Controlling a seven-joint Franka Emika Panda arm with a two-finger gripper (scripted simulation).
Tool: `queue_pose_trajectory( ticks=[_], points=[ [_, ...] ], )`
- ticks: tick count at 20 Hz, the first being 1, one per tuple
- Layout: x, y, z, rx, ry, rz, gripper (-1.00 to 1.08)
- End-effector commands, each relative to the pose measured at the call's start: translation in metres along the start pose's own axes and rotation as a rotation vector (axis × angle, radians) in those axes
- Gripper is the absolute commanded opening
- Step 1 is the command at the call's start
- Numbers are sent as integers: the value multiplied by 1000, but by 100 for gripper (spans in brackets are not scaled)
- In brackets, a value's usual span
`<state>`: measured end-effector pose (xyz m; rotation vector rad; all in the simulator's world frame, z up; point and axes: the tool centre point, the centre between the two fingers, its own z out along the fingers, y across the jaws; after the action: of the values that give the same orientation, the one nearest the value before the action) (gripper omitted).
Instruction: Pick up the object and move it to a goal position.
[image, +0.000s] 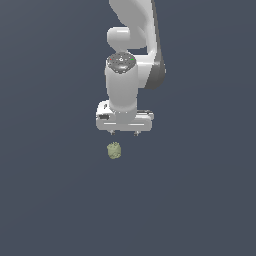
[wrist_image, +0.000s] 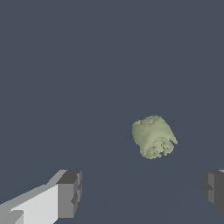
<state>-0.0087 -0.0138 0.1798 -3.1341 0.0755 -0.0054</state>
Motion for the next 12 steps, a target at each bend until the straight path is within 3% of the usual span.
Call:
queue_pose_trajectory(
  ticks=[1, 12],
  points=[
    [0, 0, 0, 0, 0, 0, 100],
    [14, 10, -22, -18, 56, -33, 100]
  ],
)
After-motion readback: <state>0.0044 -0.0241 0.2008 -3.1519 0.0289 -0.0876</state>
